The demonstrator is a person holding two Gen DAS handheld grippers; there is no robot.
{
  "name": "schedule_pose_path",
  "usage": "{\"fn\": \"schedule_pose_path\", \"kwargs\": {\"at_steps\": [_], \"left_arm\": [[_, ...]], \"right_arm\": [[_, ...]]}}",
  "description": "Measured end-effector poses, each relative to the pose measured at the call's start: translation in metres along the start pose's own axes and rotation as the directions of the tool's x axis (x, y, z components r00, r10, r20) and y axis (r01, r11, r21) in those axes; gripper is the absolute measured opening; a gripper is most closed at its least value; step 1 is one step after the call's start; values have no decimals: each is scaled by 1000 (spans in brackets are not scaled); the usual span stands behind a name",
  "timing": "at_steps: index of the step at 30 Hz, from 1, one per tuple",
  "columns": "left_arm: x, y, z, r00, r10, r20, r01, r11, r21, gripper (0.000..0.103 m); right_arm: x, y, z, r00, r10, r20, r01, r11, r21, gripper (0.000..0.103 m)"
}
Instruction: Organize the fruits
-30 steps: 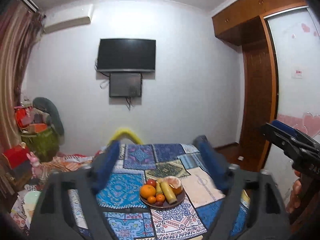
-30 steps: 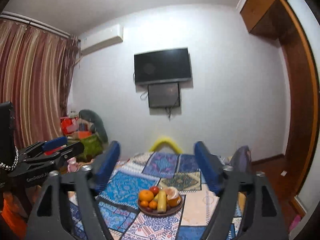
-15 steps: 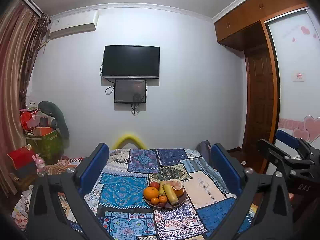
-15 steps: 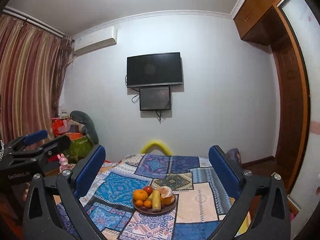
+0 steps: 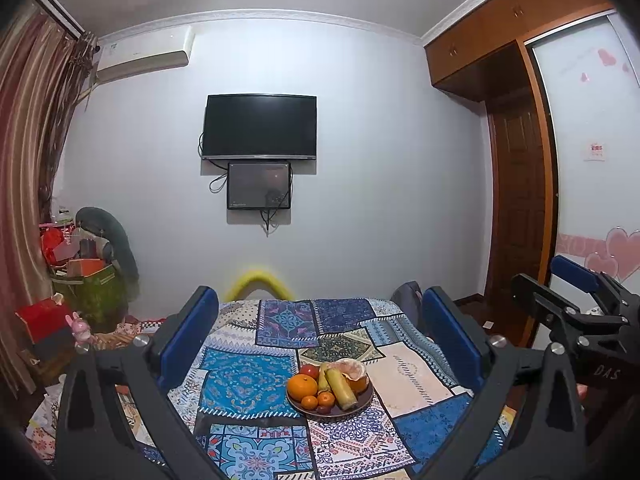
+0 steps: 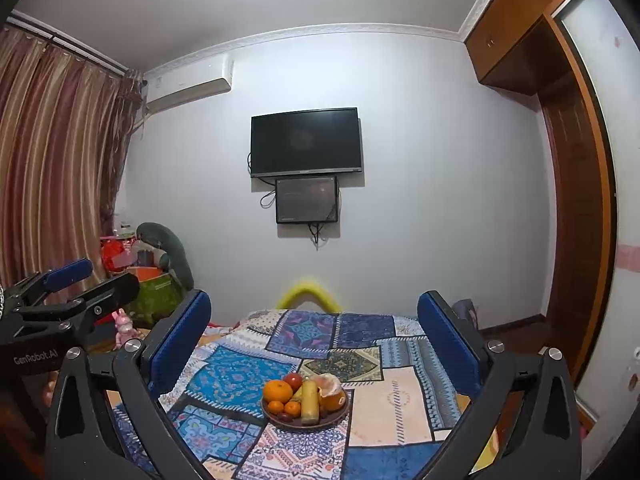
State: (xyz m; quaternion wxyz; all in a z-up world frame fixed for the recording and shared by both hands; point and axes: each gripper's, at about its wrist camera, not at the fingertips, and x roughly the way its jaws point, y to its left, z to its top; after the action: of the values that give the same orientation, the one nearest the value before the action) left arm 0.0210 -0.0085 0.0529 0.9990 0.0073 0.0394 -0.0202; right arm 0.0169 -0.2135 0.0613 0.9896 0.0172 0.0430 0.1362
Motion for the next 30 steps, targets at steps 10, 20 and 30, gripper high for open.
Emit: {"fn": "schedule_pose_path", "kwargs": {"at_steps": [10,20,30], "left_arm": [[0,-1,0,1000,1,5,-1,1000,1,103],[1,-2,-1,1000,-2,0,2,1000,6,103],[4,-3,-2,1000,-6,-10,6,1000,7,103]], "right_arm": [[0,-1,0,1000,-13,3,13,1000,-3,103],[-1,1,2,1000,-21,5,21,1000,-14,103],[-1,2,2,1000,-23,6,24,1000,-20,103]]}}
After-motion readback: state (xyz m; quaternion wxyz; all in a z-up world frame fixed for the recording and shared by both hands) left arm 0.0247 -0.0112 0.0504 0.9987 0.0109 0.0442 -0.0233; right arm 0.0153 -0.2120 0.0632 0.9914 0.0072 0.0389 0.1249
